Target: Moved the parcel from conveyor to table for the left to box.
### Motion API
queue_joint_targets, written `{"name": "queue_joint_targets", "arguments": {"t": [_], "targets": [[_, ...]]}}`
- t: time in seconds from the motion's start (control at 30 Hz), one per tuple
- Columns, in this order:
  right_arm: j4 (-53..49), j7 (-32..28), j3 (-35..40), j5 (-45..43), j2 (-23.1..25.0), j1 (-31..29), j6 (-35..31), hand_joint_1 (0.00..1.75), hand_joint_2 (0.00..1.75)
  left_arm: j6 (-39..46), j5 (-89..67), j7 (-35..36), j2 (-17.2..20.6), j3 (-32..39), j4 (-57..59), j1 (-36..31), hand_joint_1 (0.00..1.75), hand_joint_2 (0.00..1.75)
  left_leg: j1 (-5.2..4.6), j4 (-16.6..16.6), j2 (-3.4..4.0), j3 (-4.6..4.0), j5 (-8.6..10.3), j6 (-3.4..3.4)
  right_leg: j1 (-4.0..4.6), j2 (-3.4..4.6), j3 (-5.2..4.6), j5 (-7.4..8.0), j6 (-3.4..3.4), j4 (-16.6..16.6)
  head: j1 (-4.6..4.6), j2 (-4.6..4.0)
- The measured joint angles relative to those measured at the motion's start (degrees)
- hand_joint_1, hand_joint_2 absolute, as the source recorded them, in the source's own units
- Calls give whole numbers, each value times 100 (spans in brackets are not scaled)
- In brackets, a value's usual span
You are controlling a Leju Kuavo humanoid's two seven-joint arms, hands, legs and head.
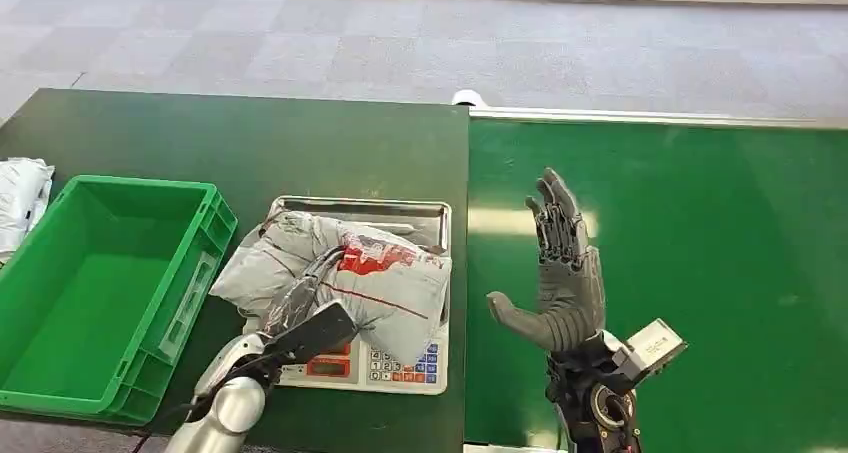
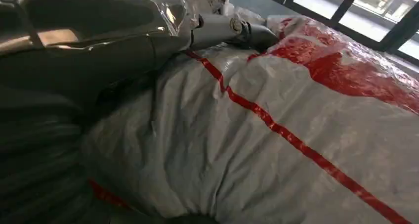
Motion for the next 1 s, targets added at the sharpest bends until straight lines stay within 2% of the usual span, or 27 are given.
{"name": "queue_joint_targets", "arguments": {"t": [0.1, 0.2, 0.57, 0.63, 0.7, 0.8, 0.83, 1.0], "targets": [[-116, -2, 9, -26, -2, 67, -9, 0, 175, -33, -63, 48, -2, -48, 142, -82, 175, 175, -2, -2, -32, 19, 2, 5, -2, -29, 25, -13, 7, -5, 2, 0], [-177, 0, 11, -83, 0, 75, -11, 0, 175, -103, -90, 127, -4, -48, 194, -150, 171, 175, -5, -4, -34, 23, 11, 10, -4, -29, 40, -7, 6, -7, 2, 0], [-369, 22, 57, -175, 7, 134, -28, 0, 175, -295, -168, 232, -17, -46, 288, -271, 175, 175, -6, -5, -37, 93, 25, 12, -4, -31, 111, 5, 7, -8, 0, 0], [-402, 24, 63, -177, 7, 145, -46, 0, 175, -289, -50, 170, -33, -44, 284, -275, 171, 175, -6, -5, -37, 77, 31, 14, -5, -31, 98, 11, 10, -8, 2, 0], [-465, 24, 74, -177, 11, 159, -52, 0, 175, -230, 161, 64, -46, -2, 271, -292, 175, 175, -6, -5, -34, 62, 40, 14, -5, -29, 77, 20, 11, -8, 5, 0], [-494, 24, 87, -181, 9, 200, -70, 0, 175, -127, 492, -136, -57, 79, 255, -257, 166, 175, -6, -4, -32, 68, 40, 13, -5, -26, 84, 27, 8, -6, 4, 0], [-494, 24, 87, -186, 4, 217, -77, 0, 175, -103, 689, -258, -61, 114, 229, -229, 173, 175, -6, -4, -32, 63, 40, 12, -5, -25, 76, 28, 9, -6, 0, 0], [-494, 35, 87, -264, -4, 222, -111, 0, 175, -190, 2067, -864, -63, 289, 59, -55, 169, 175, -6, -2, -32, 5, 42, 11, -5, -23, 16, 29, 8, -3, 2, 0]]}}
